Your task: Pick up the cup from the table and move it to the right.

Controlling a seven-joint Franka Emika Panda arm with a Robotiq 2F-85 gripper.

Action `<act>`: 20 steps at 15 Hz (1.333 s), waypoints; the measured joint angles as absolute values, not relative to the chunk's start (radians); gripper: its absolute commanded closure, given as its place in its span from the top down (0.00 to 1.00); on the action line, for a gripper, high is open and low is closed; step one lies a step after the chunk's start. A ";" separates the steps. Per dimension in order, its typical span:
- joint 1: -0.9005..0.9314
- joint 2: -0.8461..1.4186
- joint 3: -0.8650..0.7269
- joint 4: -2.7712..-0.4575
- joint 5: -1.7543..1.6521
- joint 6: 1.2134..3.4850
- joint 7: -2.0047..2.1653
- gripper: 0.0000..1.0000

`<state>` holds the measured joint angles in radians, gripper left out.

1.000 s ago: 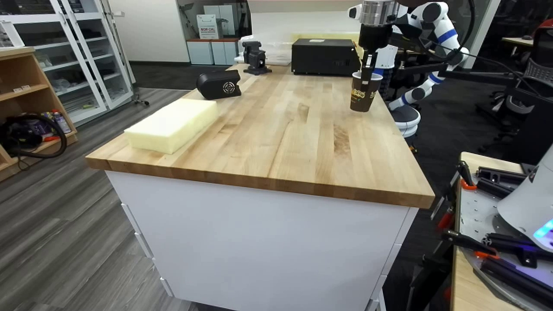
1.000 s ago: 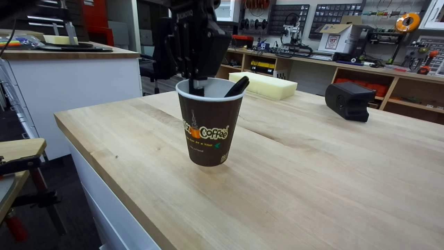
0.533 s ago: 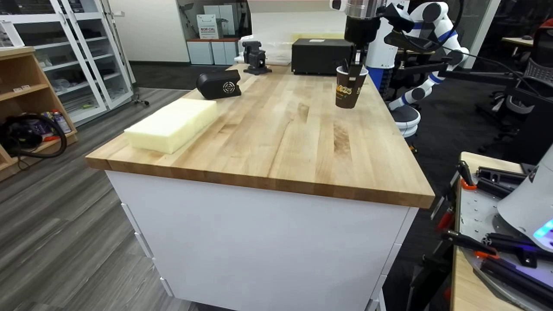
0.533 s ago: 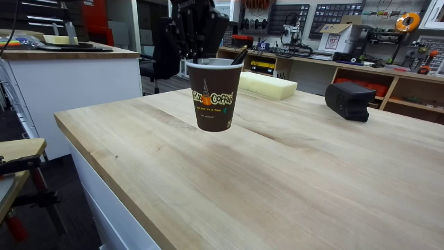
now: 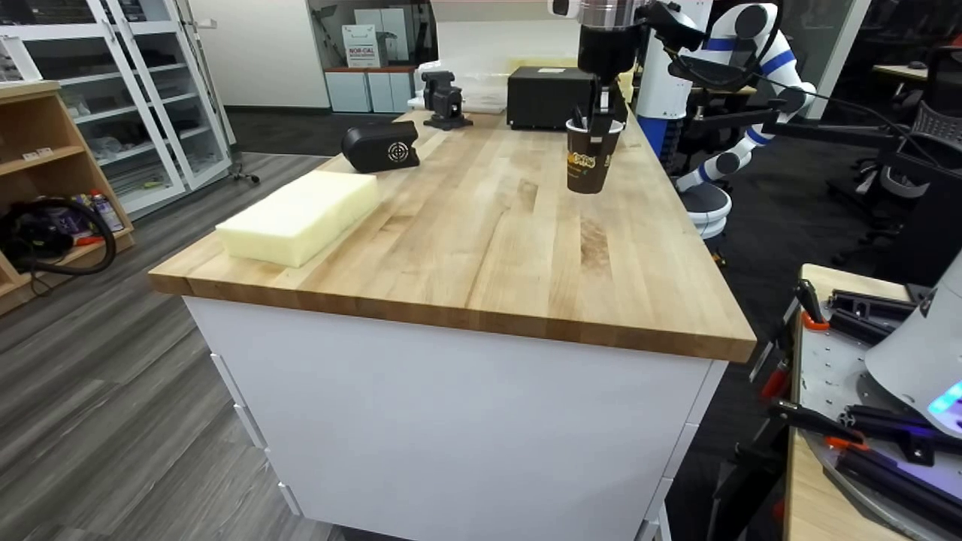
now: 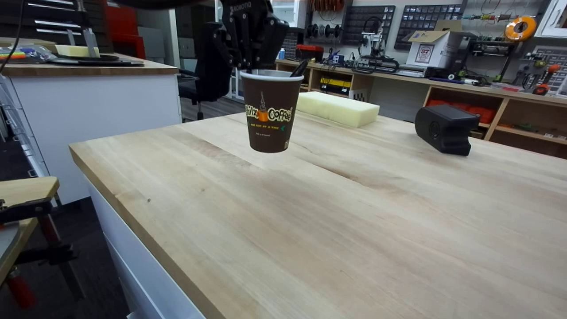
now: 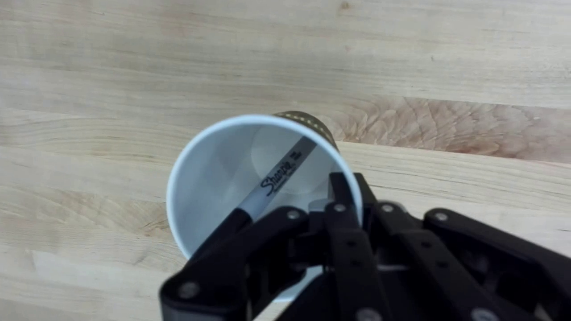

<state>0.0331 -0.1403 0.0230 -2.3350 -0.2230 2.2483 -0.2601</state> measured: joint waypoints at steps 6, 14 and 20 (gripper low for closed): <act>0.085 0.015 0.072 -2.212 -0.188 2.202 -0.265 0.04; 0.133 0.171 0.138 -2.022 -0.189 2.105 -0.265 0.30; 0.145 0.161 0.140 -1.962 -0.230 2.105 -0.261 0.68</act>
